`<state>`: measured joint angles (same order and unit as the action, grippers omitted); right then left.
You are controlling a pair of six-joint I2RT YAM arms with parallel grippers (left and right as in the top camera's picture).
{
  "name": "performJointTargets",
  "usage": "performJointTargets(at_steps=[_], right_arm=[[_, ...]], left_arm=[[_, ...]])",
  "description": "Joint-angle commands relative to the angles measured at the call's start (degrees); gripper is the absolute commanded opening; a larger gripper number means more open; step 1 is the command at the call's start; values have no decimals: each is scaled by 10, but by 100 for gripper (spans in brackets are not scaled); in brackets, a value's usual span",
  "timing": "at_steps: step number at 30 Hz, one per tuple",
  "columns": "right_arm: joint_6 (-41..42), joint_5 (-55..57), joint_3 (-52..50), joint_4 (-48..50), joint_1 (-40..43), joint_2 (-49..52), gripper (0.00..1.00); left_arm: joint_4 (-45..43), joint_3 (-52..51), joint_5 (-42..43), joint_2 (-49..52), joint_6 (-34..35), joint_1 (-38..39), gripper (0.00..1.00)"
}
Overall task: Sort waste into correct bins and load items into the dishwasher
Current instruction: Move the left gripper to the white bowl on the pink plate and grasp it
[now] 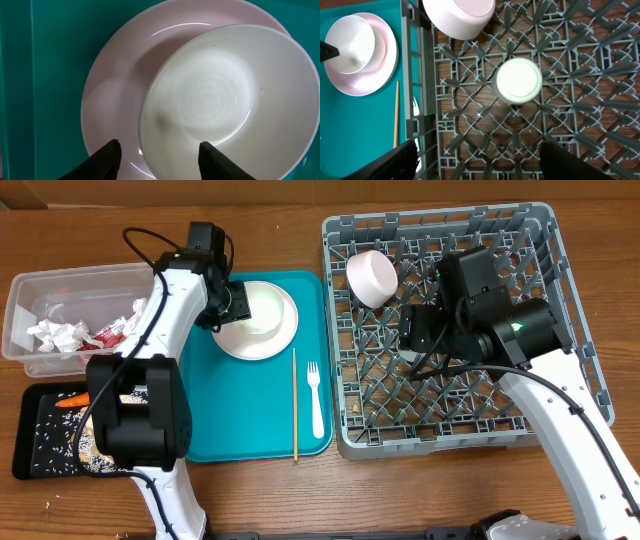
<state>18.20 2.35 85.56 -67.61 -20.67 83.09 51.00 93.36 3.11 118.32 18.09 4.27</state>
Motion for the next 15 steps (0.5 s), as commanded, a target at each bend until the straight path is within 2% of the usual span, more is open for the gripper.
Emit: performJointTargets(at_steps=[1,3,4,5,6,9,10,12,15], right_arm=[[0,1,3,0,2,-7,81],[0,1,3,0,2,-7,81],[0,1,3,0,2,-7,81],[0,1,3,0,2,-7,81],[0,1,3,0,2,-7,81],[0,1,3,0,2,-7,81],[0,1,3,1,2,-7,84],[0,1,3,1,2,-7,98],[0,1,3,2,2,-7,100]], left_arm=[[-2,-3,-10,29,15,3,51],[-2,-3,-10,35,17,3,45],[-1,-3,-10,36,17,3,36],[-1,-3,-10,36,17,3,14],[-1,-2,-10,36,17,2,4],[5,8,-10,35,17,2,4],[13,17,-10,34,17,1,4],[33,42,-10,34,17,-2,4],[76,94,-10,34,17,-4,4]])
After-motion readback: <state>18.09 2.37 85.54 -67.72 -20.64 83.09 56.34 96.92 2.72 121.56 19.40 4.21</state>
